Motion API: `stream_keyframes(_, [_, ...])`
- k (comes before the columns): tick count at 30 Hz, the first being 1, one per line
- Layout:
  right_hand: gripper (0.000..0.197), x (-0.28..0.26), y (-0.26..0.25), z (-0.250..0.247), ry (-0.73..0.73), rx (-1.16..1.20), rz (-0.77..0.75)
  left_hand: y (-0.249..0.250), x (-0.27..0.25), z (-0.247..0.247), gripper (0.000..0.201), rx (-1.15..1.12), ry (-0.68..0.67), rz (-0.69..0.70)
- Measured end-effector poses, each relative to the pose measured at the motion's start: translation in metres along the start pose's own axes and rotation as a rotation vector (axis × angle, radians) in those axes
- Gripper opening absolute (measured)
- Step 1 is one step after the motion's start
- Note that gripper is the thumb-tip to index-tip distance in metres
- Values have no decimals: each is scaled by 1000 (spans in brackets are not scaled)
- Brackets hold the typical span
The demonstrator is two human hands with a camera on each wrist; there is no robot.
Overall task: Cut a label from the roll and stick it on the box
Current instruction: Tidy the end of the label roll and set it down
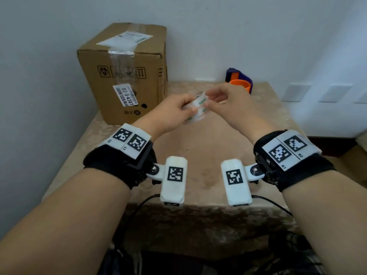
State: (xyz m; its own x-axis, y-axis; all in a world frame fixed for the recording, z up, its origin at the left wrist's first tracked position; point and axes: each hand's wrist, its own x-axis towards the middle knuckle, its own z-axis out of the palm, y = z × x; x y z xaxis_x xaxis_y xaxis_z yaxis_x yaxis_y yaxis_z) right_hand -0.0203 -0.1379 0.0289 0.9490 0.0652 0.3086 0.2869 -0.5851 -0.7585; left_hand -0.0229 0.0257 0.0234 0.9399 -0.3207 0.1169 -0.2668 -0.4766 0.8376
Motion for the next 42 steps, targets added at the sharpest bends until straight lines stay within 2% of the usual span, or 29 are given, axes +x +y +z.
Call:
stream_keyframes(4, [25,0,2,2,-25,4,10,0,0,2,18,26,24,-15])
stream_keyframes(7, [30,-1,7,4,-54,12,34,0,1,3,16,44,56,-31])
stream_keyframes(11, [76,-6,9,6,-202,37,101,4,-1,3,20,-45,34,-48])
stream_keyframes(12, [79,-7,8,6,-234,20,109,5,-3,4,20,-53,8,-52])
stream_keyframes(13, [77,-7,8,6,-249,-17,97,6,-4,5,21,-52,-15,-60])
stream_keyframes(16, [53,-10,6,8,-258,-161,28,4,-5,7,26,-23,-42,-113])
stream_keyframes(22, [45,-12,-2,11,-226,-261,-43,-2,-5,7,25,-99,33,-181])
stream_keyframes(28, [46,-8,-1,16,-217,-331,-94,-4,-2,8,25,-168,98,-208])
stream_keyframes(34, [58,-10,-3,21,-247,-375,-140,-8,0,5,34,-219,152,-249])
stream_keyframes(38, [66,-10,-4,18,-274,-379,-135,-6,-1,0,24,-336,62,-292])
stream_keyframes(42, [74,-10,2,16,-309,-307,-80,-4,-3,1,24,-255,3,-256])
